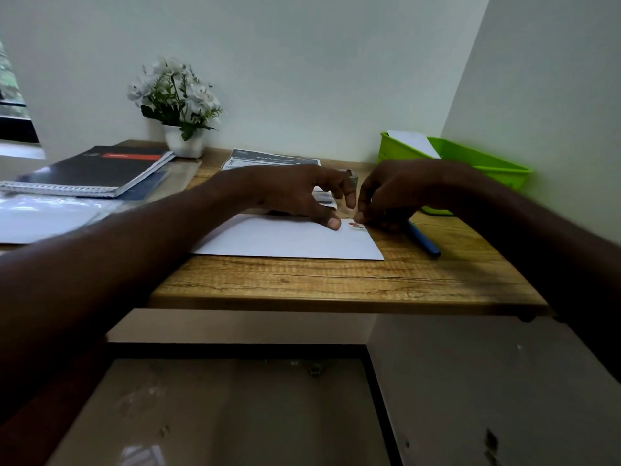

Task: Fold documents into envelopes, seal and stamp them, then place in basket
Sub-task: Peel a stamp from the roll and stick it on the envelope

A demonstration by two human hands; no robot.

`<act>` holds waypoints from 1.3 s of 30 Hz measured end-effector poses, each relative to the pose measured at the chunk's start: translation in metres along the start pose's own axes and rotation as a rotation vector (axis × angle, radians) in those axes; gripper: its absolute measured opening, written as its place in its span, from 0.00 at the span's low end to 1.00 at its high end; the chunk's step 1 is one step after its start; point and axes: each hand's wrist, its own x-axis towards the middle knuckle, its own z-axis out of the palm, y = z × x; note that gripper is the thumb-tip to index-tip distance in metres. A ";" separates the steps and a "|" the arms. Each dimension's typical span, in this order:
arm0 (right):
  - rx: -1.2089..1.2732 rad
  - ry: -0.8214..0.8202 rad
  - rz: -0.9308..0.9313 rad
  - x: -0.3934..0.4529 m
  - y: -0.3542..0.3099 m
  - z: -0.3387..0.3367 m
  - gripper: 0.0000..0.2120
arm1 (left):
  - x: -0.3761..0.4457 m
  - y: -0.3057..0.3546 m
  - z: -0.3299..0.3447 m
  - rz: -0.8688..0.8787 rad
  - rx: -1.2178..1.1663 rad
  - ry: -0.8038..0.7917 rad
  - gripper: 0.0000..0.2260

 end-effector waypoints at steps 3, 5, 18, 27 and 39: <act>-0.052 0.008 0.015 0.001 -0.003 0.001 0.06 | -0.001 0.002 0.000 0.041 0.000 0.001 0.16; -0.070 0.012 0.019 0.001 -0.004 0.000 0.06 | -0.002 0.003 0.000 0.051 -0.001 -0.002 0.14; -0.016 -0.059 -0.053 0.000 0.006 -0.004 0.05 | -0.007 0.007 0.003 0.101 -0.084 0.034 0.12; -0.085 -0.021 -0.043 -0.001 0.002 -0.003 0.08 | -0.004 0.006 0.002 0.054 -0.071 0.082 0.11; -0.196 -0.028 -0.145 0.001 0.006 -0.002 0.12 | -0.005 0.004 0.003 -0.003 -0.078 0.087 0.10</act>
